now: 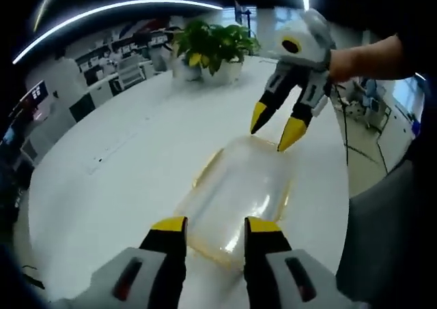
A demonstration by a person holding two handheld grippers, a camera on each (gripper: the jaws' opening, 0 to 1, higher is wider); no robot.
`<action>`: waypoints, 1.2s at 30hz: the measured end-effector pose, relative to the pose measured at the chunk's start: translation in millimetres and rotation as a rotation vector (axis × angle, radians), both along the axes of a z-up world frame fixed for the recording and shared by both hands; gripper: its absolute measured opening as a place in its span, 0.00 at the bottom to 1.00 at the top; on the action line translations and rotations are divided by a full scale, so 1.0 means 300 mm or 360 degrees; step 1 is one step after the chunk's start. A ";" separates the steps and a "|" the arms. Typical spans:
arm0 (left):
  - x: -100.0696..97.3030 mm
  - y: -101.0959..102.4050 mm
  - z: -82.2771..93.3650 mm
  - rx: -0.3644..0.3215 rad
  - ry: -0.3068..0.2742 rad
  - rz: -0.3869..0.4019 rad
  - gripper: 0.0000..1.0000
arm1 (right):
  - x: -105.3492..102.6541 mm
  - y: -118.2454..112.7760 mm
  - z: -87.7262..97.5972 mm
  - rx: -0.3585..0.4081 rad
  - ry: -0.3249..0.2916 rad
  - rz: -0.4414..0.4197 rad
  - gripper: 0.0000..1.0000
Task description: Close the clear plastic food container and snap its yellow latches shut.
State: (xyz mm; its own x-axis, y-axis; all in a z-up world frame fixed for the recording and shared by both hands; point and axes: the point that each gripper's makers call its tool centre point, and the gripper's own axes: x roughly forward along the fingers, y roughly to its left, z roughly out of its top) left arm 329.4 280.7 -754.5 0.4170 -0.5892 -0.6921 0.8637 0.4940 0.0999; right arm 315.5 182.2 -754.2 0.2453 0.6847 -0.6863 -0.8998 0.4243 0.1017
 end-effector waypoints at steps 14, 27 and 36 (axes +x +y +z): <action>-0.026 -0.098 0.010 0.0018 -0.0073 -0.0245 0.28 | -0.009 0.162 -0.008 -0.0044 -0.0063 0.0249 0.38; -0.086 -0.135 -0.004 0.0012 -0.0044 -0.0368 0.37 | 0.035 0.197 0.008 -0.0073 -0.0087 0.0323 0.38; -0.121 -0.168 -0.025 0.0083 -0.0131 -0.0452 0.46 | 0.081 0.198 -0.003 -0.0113 -0.0054 0.0374 0.38</action>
State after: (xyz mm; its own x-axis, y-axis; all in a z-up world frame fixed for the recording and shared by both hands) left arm 293.0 230.2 -762.1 0.2963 -0.6548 -0.6953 0.9546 0.2259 0.1942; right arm 339.7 241.6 -755.0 0.1090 0.6758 -0.7290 -0.9770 0.2082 0.0469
